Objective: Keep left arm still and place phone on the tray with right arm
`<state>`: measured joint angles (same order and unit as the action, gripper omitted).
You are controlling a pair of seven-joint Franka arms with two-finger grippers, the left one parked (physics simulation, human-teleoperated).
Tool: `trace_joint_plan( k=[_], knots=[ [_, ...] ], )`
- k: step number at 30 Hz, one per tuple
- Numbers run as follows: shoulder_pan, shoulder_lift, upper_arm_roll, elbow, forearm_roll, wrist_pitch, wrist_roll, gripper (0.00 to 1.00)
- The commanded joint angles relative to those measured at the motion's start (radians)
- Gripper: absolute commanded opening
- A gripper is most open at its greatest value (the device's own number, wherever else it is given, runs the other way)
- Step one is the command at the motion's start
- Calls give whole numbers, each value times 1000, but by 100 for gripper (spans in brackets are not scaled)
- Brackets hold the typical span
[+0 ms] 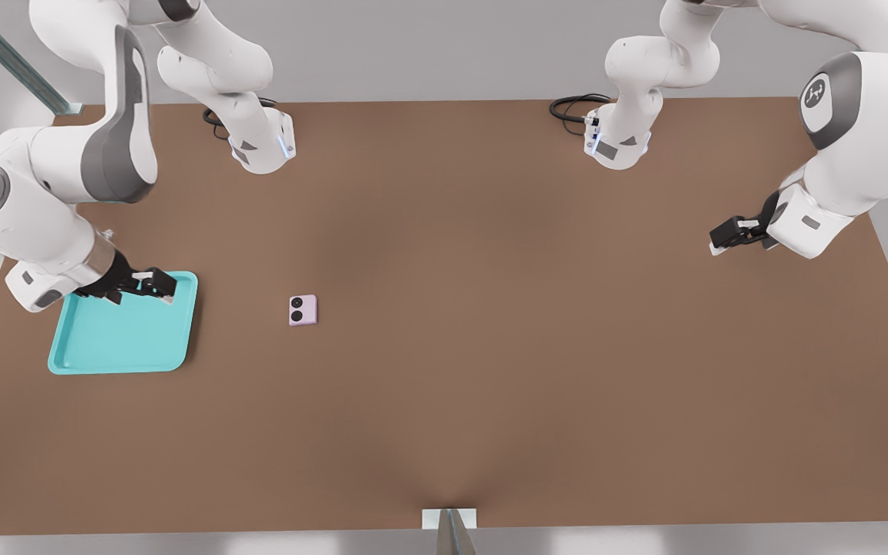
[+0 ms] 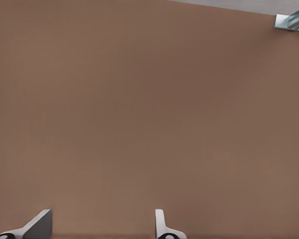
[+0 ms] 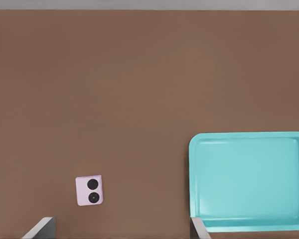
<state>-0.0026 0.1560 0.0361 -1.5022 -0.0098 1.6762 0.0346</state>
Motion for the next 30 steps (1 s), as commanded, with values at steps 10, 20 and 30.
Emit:
trace_joint_plan(
  k=[10, 20, 30],
  knots=[
    [33, 80, 131, -134, 8, 204, 31, 100],
    [46, 195, 235, -486, 11, 649, 341, 99],
    [30, 297, 232, -495, -76, 714, 381, 100]
  ],
)
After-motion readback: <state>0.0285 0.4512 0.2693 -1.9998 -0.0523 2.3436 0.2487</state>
